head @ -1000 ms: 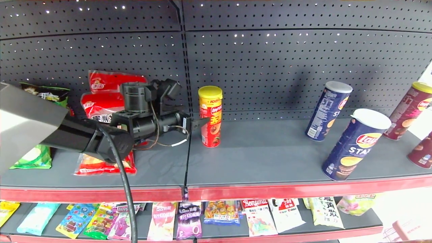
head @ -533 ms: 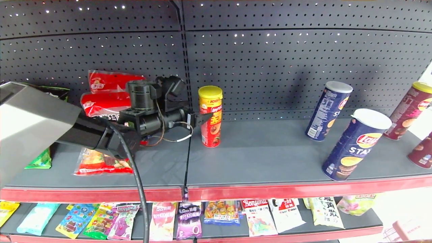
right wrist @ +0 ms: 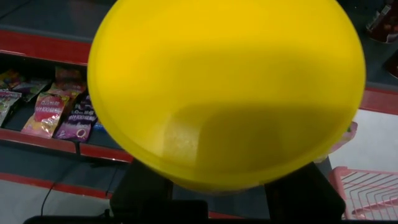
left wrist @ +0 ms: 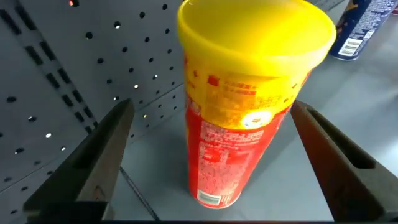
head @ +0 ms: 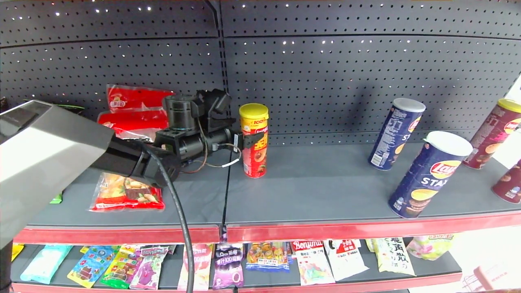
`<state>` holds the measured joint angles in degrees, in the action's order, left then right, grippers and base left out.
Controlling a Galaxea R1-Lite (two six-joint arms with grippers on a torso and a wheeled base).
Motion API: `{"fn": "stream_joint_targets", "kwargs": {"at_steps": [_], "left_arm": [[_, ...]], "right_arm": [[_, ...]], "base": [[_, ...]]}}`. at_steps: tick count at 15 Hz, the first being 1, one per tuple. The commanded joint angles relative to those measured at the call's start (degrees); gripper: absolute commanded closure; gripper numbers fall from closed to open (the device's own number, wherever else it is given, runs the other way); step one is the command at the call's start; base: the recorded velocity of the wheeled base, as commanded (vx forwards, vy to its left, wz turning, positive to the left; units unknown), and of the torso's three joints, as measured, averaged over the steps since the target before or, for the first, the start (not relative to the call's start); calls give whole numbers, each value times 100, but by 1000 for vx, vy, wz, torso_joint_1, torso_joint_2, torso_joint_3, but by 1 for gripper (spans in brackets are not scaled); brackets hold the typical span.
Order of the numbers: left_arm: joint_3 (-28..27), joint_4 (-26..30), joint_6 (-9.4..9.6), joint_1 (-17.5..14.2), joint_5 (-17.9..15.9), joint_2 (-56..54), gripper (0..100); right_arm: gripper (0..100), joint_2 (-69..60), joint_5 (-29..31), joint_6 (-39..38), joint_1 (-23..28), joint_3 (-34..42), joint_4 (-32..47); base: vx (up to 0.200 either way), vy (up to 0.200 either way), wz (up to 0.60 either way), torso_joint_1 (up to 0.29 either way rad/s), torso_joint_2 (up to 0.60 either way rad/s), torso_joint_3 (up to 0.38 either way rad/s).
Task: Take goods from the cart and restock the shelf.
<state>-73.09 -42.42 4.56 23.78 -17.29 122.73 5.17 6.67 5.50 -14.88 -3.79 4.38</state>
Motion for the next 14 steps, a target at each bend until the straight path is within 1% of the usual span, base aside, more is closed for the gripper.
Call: {"fn": "stream_joint_targets", "kwargs": {"at_steps": [1,4,11,12,14], "left_arm": [[-126,-3,1,39,6,102,0],[-372,-3,1,144,111,304,0],[-671,-3,10,162,226,585,0],[-776,-3,10,162,243,682,100],[-838,24,10,179,234,708,100]], "right_arm": [[100,2,1,-5,-6,1,2],[100,10,1,4,-6,1,2],[100,2,10,-5,-6,1,11],[100,2,10,-5,-6,1,2],[100,2,10,-14,-6,1,2]], "base": [[0,0,0,0,0,0],[0,0,0,0,0,0],[0,0,0,0,0,0],[0,0,0,0,0,0],[0,0,0,0,0,0]]}}
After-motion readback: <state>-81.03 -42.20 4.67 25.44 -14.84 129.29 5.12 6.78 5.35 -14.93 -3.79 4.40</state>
